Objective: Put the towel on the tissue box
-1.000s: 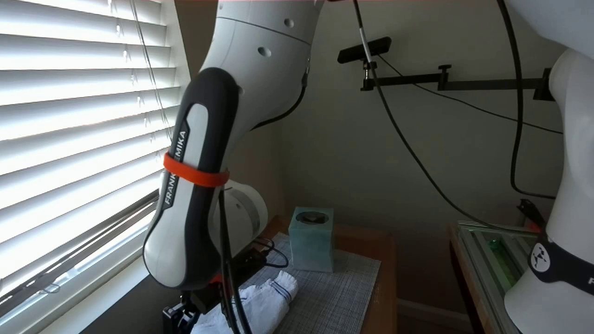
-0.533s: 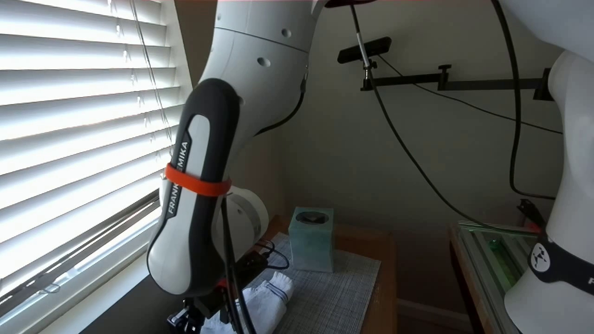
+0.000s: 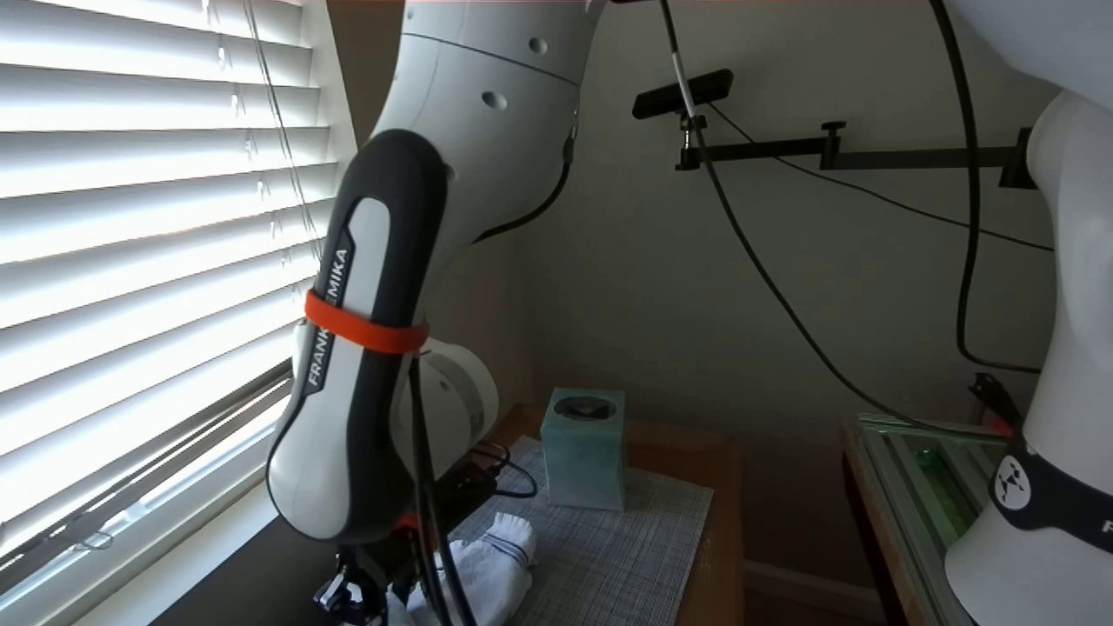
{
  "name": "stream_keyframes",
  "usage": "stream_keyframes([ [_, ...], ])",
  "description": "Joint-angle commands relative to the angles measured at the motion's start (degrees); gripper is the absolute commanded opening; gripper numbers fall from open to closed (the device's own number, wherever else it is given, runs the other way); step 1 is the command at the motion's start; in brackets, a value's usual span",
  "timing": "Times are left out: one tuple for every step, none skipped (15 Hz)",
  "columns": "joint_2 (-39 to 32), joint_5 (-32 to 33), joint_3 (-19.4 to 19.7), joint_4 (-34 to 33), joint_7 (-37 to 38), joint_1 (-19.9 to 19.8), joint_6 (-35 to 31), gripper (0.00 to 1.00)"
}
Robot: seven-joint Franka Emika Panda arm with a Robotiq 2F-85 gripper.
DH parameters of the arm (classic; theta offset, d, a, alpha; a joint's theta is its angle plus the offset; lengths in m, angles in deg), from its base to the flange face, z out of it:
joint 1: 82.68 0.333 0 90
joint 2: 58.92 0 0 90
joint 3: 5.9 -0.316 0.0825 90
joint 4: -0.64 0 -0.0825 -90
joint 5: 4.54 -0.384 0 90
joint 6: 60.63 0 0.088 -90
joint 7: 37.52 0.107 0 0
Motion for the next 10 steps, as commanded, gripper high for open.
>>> stream_keyframes([
  [4.54, -0.51, -0.76, 2.57, -0.25, -2.17, 3.03, 0.0],
  [5.81, -0.86, -1.0, 3.31, -0.52, -2.98, 3.75, 0.03],
  [7.27, -1.16, -1.2, 4.11, -0.9, -3.88, 4.51, 0.02],
  [9.11, -1.49, -1.58, 5.31, -1.5, -4.93, 5.28, 0.03],
  [11.64, -1.9, -2.27, 7.0, -2.52, -6.28, 6.23, 0.03],
  [13.99, -2.61, -3.54, 8.39, -4.09, -8.11, 7.62, 0.03],
  [17.03, -3.62, -5.11, 10.19, -6.36, -10.24, 9.18, 0.03],
  [19.64, -4.84, -6.48, 11.39, -8.62, -12.1, 11.24, 0.03],
  [22.41, -6.32, -7.64, 12.55, -11.05, -13.76, 13.71, 0.03],
  [25.48, -7.82, -8.29, 13.7, -13.42, -14.97, 16.63, 0.03],
])
